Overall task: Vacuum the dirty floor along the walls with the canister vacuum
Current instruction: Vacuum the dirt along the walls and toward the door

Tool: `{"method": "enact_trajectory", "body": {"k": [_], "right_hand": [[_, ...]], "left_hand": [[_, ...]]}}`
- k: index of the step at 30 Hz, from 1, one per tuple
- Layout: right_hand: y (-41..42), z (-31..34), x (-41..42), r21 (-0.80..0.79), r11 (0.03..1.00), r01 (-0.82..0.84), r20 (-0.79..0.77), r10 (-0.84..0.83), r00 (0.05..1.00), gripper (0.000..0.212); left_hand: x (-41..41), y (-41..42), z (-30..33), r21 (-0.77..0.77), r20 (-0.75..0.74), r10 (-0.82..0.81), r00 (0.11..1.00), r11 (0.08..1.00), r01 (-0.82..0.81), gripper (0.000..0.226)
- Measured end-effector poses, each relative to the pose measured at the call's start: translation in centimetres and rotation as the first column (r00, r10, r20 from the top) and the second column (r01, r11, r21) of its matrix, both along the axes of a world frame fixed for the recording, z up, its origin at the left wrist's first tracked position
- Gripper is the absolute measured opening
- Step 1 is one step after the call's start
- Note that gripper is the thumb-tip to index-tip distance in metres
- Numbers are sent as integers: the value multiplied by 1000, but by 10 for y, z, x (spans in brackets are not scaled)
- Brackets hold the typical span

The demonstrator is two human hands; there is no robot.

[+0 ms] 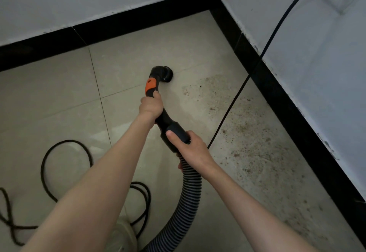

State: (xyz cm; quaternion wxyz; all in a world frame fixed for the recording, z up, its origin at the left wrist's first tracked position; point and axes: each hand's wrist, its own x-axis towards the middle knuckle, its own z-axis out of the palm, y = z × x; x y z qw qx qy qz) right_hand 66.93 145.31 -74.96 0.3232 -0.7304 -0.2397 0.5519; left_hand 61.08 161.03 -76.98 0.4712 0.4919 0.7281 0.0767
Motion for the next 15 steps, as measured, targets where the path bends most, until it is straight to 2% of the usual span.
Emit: {"method": "enact_trajectory", "body": {"k": [7, 11, 15], "right_hand": [[-34, 7, 18, -33, 998, -61, -126, 56, 990, 42], [-53, 3, 29, -12, 991, -136, -55, 135, 989, 36], [-64, 5, 31, -28, 995, -95, 1, 95, 995, 36]], "left_hand": [[11, -54, 0, -23, 4, -26, 1000, 999, 27, 56], [25, -82, 3, -28, -57, -66, 996, 998, 65, 55], [33, -95, 5, -41, -62, -95, 993, 995, 93, 54]]}}
